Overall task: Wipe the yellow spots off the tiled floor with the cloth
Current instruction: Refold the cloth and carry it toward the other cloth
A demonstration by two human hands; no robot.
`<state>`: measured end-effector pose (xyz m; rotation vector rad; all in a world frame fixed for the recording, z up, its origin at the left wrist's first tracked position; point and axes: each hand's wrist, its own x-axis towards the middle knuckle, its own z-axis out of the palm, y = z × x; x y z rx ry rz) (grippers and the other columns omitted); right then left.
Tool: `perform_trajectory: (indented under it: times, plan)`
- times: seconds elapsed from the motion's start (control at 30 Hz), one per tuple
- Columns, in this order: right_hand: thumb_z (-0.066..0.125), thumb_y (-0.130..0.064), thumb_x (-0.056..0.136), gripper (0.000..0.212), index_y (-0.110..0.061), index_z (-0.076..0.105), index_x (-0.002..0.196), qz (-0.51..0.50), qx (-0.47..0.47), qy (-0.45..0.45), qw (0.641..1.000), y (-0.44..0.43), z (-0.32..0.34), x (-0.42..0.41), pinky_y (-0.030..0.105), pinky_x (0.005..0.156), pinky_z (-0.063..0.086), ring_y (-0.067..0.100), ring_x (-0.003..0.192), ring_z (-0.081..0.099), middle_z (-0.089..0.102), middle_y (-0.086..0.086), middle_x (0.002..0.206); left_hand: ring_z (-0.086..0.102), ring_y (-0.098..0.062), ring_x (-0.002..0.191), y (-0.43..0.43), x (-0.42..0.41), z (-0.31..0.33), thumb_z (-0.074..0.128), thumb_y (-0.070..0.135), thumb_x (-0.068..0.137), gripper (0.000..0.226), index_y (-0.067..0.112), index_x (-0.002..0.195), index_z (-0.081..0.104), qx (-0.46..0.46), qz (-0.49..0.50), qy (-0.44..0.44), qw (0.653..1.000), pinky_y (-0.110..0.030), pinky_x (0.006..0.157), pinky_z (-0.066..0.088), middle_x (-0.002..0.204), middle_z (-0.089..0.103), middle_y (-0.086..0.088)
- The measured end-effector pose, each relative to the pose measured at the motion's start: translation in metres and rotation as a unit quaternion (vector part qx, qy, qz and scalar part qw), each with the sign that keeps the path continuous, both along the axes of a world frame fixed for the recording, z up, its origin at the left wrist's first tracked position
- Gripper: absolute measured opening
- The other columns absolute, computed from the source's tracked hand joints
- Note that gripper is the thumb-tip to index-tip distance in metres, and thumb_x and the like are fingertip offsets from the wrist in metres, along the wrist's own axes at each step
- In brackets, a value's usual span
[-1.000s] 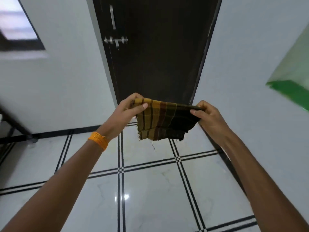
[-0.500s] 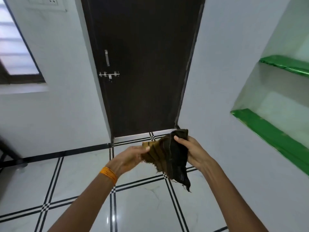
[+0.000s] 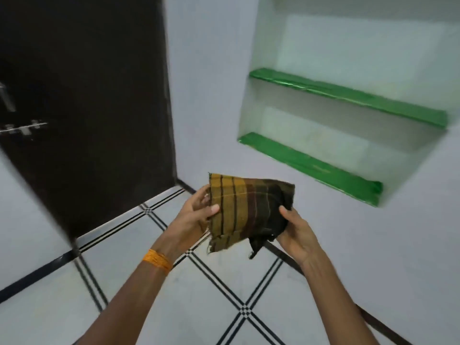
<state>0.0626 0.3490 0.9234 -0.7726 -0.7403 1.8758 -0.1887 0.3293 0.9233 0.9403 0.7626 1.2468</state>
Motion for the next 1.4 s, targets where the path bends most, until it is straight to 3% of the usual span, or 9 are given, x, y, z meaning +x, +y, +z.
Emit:
perform_trajectory:
  times: [0.07,0.17,0.37,0.6,0.9,1.07,1.17,1.37,1.4]
  plan:
    - [0.098,-0.031,0.057,0.055,-0.005,0.082,0.103,-0.077,-0.050,0.033,0.995,-0.041,-0.009,0.025,0.046,0.077,0.063,0.033,0.096,0.076,0.075,0.020,0.113,0.071,-0.027,0.104,-0.015,0.057,-0.001,0.090,0.031,0.069,0.073,0.006,0.132,0.062,-0.042,-0.084,-0.033,0.995,-0.036,0.081,0.061,0.124,0.067,-0.019]
    - [0.069,-0.033,0.083,0.039,-0.001,0.081,0.102,-0.172,-0.130,0.015,0.976,-0.091,-0.022,0.062,0.051,0.085,0.058,0.038,0.097,0.075,0.073,0.026,0.116,0.071,-0.032,0.106,-0.038,0.142,-0.016,0.096,0.044,0.054,0.072,0.008,0.113,0.076,-0.138,-0.170,-0.070,0.973,-0.041,0.084,0.061,0.121,0.070,-0.022]
    - [0.059,-0.011,0.096,0.031,-0.001,0.069,0.124,-0.334,-0.121,-0.002,0.935,-0.207,-0.023,0.220,0.045,0.077,0.064,0.035,0.100,0.075,0.071,0.026,0.120,0.062,-0.041,0.123,-0.079,0.308,-0.039,0.068,0.009,0.092,0.043,0.008,0.135,0.060,-0.155,-0.327,0.014,0.932,-0.051,0.096,0.055,0.134,0.062,-0.026]
    - [0.056,-0.001,0.099,0.031,-0.011,0.064,0.127,-0.477,-0.120,-0.062,0.869,-0.370,-0.021,0.371,0.049,0.087,0.058,0.033,0.099,0.074,0.075,0.019,0.113,0.064,-0.034,0.121,-0.178,0.504,-0.043,0.058,0.003,0.097,0.041,0.012,0.137,0.057,-0.101,-0.468,0.100,0.872,-0.051,0.101,0.053,0.132,0.066,-0.018]
    - [0.057,0.005,0.097,0.041,-0.007,0.057,0.136,-0.618,-0.129,-0.053,0.774,-0.587,-0.024,0.505,0.041,0.076,0.064,0.032,0.099,0.075,0.076,0.018,0.113,0.065,-0.029,0.120,-0.348,0.699,-0.030,0.060,-0.003,0.095,0.041,0.017,0.130,0.058,0.014,-0.584,0.181,0.791,-0.052,0.103,0.051,0.127,0.069,-0.011]
    - [0.052,0.006,0.099,0.032,-0.012,0.060,0.124,-0.693,-0.144,-0.063,0.704,-0.708,-0.037,0.544,0.039,0.078,0.063,0.026,0.094,0.077,0.079,0.010,0.102,0.068,-0.022,0.115,-0.453,0.792,-0.031,0.060,-0.006,0.094,0.040,0.021,0.123,0.061,0.093,-0.662,0.210,0.713,-0.040,0.098,0.056,0.120,0.073,-0.006]
    - [0.055,0.004,0.098,0.039,-0.008,0.055,0.135,-0.742,-0.169,-0.059,0.647,-0.780,-0.053,0.555,0.041,0.080,0.062,0.031,0.102,0.074,0.075,0.016,0.115,0.069,-0.022,0.113,-0.524,0.844,-0.046,0.062,-0.007,0.092,0.040,0.021,0.121,0.062,0.104,-0.711,0.213,0.662,-0.035,0.091,0.059,0.117,0.074,-0.005]
    - [0.060,0.002,0.096,0.041,-0.008,0.056,0.136,-0.853,-0.210,0.002,0.477,-0.946,-0.082,0.548,0.047,0.086,0.061,0.037,0.112,0.070,0.071,0.021,0.123,0.069,-0.021,0.114,-0.726,0.919,-0.090,0.066,0.001,0.093,0.042,0.027,0.125,0.059,0.116,-0.844,0.194,0.486,-0.039,0.096,0.057,0.120,0.073,-0.004]
    - [0.060,0.003,0.095,0.041,-0.007,0.056,0.135,-0.859,-0.209,0.017,0.467,-0.956,-0.081,0.541,0.047,0.085,0.061,0.037,0.110,0.071,0.072,0.021,0.121,0.068,-0.021,0.116,-0.740,0.918,-0.092,0.067,0.003,0.093,0.042,0.027,0.126,0.058,0.110,-0.849,0.197,0.477,-0.041,0.098,0.056,0.122,0.072,-0.005]
